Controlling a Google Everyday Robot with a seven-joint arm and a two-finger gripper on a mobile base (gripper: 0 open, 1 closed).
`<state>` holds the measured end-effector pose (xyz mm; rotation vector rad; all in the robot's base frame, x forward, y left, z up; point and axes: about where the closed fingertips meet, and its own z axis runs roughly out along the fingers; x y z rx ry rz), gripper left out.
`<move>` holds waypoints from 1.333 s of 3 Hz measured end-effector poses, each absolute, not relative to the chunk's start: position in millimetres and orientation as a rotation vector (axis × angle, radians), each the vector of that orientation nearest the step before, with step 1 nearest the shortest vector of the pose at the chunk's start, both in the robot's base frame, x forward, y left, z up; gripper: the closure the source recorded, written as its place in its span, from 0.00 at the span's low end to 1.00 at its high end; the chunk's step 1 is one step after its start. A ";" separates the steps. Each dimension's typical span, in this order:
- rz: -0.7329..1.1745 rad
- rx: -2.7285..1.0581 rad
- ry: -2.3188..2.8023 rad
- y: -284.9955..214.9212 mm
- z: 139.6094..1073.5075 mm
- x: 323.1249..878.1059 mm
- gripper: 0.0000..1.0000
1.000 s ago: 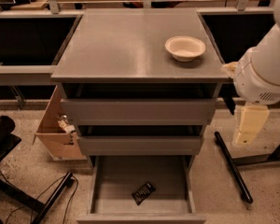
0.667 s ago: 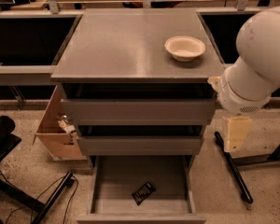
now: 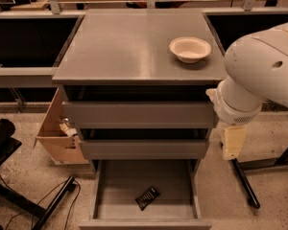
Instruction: Pick rxbar chocolate from bottom drawer and place on counter
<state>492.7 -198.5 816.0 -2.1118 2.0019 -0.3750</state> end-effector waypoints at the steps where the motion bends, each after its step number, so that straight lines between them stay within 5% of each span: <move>1: -0.396 -2.166 1.930 -182.8 804.0 492.7 0.00; 4: -0.502 -2.361 1.709 -148.6 622.3 500.4 0.00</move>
Offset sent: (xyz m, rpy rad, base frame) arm -0.0027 0.0680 -0.1590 -0.1089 -0.0175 0.2285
